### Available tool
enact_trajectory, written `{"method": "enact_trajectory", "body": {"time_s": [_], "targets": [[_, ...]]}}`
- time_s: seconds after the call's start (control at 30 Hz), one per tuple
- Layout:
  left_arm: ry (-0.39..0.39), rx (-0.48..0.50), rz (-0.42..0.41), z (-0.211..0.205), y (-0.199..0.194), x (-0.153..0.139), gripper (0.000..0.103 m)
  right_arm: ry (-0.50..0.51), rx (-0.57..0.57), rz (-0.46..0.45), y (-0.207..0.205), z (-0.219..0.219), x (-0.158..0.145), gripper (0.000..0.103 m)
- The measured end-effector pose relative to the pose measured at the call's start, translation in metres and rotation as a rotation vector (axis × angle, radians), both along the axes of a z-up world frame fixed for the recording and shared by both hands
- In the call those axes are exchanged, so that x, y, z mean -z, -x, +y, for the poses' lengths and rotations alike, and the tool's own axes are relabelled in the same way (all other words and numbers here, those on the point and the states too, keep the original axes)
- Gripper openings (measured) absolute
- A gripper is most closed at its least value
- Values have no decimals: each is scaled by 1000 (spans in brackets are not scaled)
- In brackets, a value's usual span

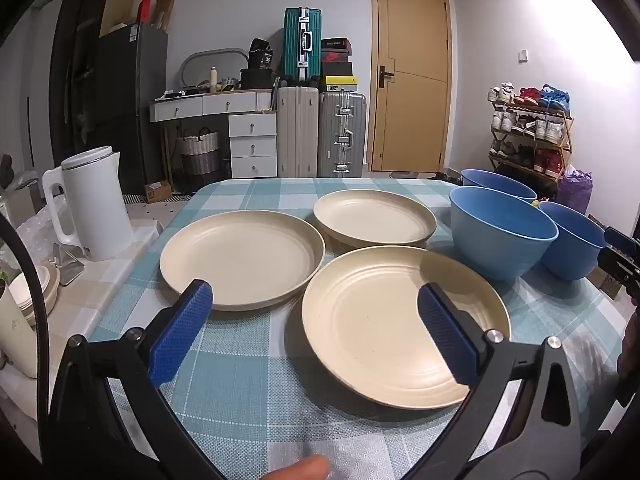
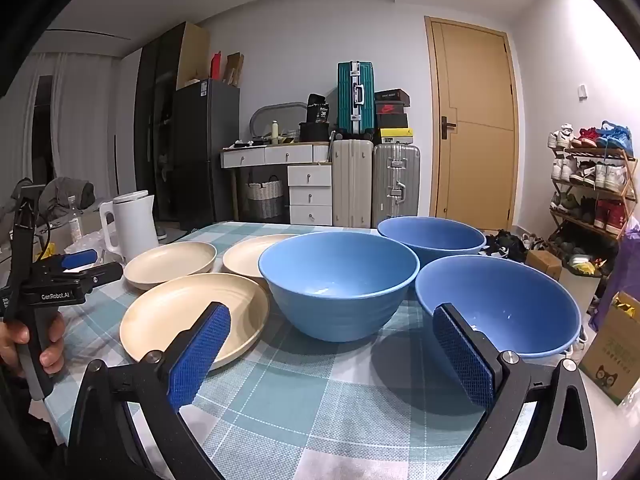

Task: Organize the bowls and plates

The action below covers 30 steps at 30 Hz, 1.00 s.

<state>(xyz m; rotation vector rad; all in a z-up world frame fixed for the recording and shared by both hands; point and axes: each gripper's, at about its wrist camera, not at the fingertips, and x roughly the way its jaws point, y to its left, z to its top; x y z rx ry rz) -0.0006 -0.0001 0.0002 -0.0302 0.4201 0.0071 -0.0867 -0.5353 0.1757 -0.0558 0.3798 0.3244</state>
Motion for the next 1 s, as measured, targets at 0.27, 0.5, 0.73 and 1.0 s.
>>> {"method": "enact_trajectory", "body": {"time_s": [0.27,0.5,0.73,1.0], "targets": [[0,-1,7,0,-1,0,102,-1,1,6,0,0,-1,103],[0,0,9,0,-1,0,102,-1,1,-1,0,0,0,103],[1,0,8,0,0,0,102,-1,1,-1,0,0,-1,103],[2,-1,11,0,-1,0,102,-1,1,0,0,-1,-1,103]]}}
